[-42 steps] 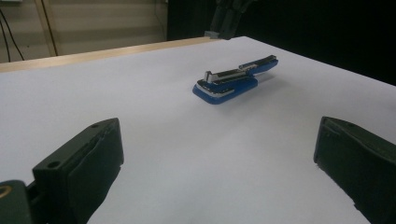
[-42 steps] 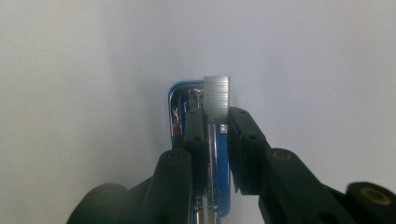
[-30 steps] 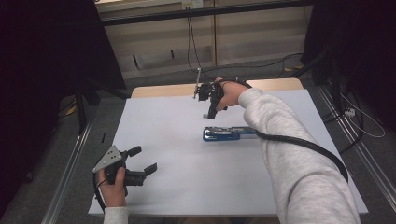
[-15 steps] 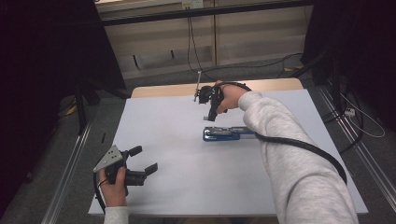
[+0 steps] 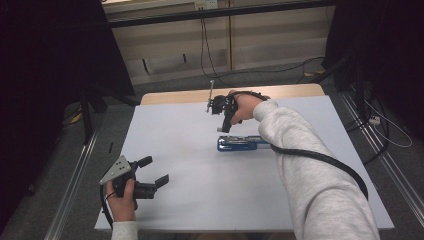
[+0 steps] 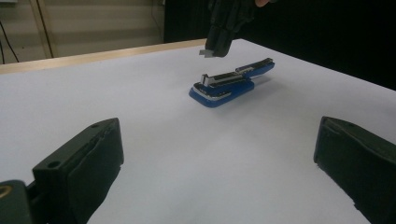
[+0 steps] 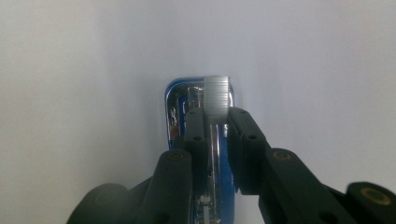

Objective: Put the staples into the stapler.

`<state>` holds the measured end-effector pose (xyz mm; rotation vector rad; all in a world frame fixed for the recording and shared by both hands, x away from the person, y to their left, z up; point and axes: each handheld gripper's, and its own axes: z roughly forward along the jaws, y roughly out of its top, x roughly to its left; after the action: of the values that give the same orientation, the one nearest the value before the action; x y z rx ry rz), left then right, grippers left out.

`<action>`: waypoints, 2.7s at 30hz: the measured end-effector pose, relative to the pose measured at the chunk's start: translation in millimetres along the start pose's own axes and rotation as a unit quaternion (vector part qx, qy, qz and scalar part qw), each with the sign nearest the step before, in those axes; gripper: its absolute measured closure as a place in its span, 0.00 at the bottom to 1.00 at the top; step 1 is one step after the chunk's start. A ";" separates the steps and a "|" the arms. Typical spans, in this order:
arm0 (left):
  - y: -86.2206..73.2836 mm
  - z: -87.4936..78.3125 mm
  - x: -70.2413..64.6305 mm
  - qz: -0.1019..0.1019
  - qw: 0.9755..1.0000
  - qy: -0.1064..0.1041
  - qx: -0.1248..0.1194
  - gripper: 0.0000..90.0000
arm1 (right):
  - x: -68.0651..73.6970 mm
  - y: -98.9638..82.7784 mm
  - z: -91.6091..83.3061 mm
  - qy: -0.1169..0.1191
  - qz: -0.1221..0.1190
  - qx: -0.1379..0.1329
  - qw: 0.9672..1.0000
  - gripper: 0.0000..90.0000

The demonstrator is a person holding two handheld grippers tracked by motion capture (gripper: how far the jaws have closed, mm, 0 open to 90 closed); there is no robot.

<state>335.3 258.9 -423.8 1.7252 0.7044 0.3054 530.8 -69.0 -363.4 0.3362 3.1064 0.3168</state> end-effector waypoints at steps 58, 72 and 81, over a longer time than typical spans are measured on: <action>1.1 0.2 -0.5 0.000 1.000 0.002 -0.002 0.02 | 5.9 -7.3 25.8 0.007 -0.001 0.017 1.000 0.87; 1.1 0.8 -0.3 0.000 1.000 0.002 -0.001 0.02 | 5.7 -8.9 27.6 0.009 0.001 0.020 1.000 0.87; 1.0 1.2 -0.4 -0.001 1.000 0.001 0.000 0.02 | 5.4 -8.3 28.5 0.008 0.000 0.020 1.000 0.87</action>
<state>335.9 257.6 -423.1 1.7241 0.7074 0.3073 524.4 -70.2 -392.8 0.3347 3.1326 0.2581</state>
